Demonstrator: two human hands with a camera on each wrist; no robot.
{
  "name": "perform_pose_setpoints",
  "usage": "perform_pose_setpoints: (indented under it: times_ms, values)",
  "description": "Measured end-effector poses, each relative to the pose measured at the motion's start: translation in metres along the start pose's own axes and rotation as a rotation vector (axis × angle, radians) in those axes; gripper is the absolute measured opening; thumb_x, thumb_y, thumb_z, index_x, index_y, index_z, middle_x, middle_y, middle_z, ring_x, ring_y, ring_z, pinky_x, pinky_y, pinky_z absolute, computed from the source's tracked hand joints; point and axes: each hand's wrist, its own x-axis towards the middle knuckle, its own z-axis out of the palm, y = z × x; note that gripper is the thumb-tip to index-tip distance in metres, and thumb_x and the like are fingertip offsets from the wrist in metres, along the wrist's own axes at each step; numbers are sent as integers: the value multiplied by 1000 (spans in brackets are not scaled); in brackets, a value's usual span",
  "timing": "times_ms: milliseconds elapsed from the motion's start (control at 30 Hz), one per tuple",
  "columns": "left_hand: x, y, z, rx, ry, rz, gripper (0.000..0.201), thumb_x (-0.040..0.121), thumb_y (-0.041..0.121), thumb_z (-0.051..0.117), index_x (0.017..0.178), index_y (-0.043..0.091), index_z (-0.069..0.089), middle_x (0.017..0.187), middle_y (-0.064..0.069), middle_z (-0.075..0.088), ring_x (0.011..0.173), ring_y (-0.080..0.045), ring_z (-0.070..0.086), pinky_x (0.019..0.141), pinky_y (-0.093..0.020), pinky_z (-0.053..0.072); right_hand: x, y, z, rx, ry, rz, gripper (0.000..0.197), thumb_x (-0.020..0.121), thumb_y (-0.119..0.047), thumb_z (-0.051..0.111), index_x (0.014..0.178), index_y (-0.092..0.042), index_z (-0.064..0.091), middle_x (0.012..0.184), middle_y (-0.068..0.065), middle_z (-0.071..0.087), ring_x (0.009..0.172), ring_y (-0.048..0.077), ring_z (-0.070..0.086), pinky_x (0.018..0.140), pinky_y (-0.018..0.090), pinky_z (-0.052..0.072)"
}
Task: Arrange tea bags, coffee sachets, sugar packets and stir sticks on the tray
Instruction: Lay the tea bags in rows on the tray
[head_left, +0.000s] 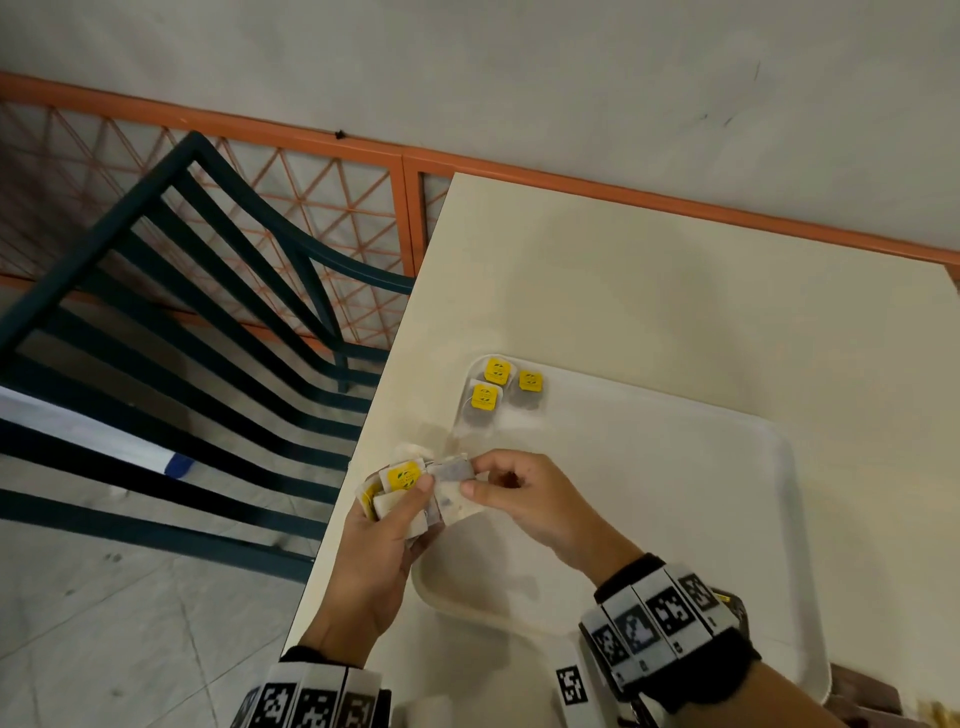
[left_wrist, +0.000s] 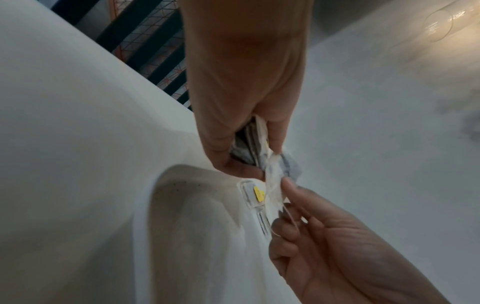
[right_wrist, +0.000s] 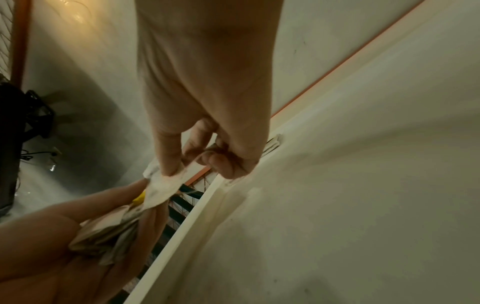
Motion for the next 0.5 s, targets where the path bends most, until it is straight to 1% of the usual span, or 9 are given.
perform_pose_setpoints:
  times_ms: [67, 100, 167, 233, 300, 333, 367, 433, 500]
  values:
    - [-1, -1, -1, -14, 25, -8, 24, 87, 10, 57, 110, 15, 59, 101, -6, 66, 91, -18, 64, 71, -30, 58, -2, -1, -4, 35, 21, -3, 7, 85, -13, 64, 91, -15, 66, 56, -8, 52, 50, 4, 45, 54, 16, 36]
    - [0, -2, -2, -15, 37, -10, 28, 87, 11, 57, 114, 13, 58, 105, -7, 65, 93, -19, 63, 70, -29, 58, -4, -1, -6, 55, 25, -5, 10, 86, -10, 61, 89, -18, 65, 59, -8, 59, 54, 6, 51, 55, 17, 39]
    - [0, -2, -3, -14, 58, -17, 35, 87, 13, 57, 121, 13, 55, 111, -8, 63, 96, -20, 62, 70, -30, 57, -5, 0, -12, 99, 54, 1, 21, 88, -3, 53, 89, -20, 66, 77, -5, 68, 67, 10, 61, 61, 19, 44]
    - [0, -2, -4, -24, 64, -23, 35, 87, 13, 57, 121, 13, 55, 112, -8, 63, 96, -20, 62, 70, -29, 56, -3, 1, -19, 191, 98, 26, 24, 89, -3, 48, 90, -18, 67, 88, -3, 68, 76, 15, 64, 64, 22, 46]
    - [-1, -1, -5, -31, 61, -25, 32, 87, 13, 57, 119, 14, 56, 109, -6, 63, 95, -19, 63, 66, -26, 58, 0, 4, -24, 257, 174, 36, 18, 90, -10, 52, 88, -15, 69, 86, -1, 67, 74, 15, 62, 60, 22, 46]
    - [-1, -1, -6, -30, 63, -25, 32, 88, 13, 57, 119, 14, 56, 108, -5, 64, 94, -18, 63, 65, -25, 58, 3, 8, -26, 233, 234, 27, 15, 89, -12, 55, 86, -14, 69, 83, 0, 66, 70, 12, 60, 58, 21, 46]
    - [-2, -2, -6, -25, 66, -26, 32, 88, 13, 57, 120, 14, 55, 107, -4, 64, 93, -18, 63, 65, -26, 58, 7, 12, -27, 191, 288, 10, 13, 88, -10, 57, 85, -15, 69, 82, -1, 66, 66, 8, 58, 55, 19, 46]
    - [-3, -3, -6, -21, 67, -27, 33, 88, 13, 56, 121, 13, 55, 106, -5, 64, 91, -18, 63, 64, -26, 56, 15, 18, -28, 147, 351, -19, 18, 86, -1, 58, 85, -17, 66, 86, -1, 66, 62, 0, 58, 53, 14, 47]
    - [-4, -4, -6, -26, 55, -31, 35, 88, 12, 56, 122, 10, 55, 103, -5, 64, 87, -17, 65, 62, -24, 57, 23, 22, -28, 143, 397, -20, 24, 83, 3, 60, 82, -22, 62, 81, 2, 62, 64, 7, 58, 54, 13, 49]
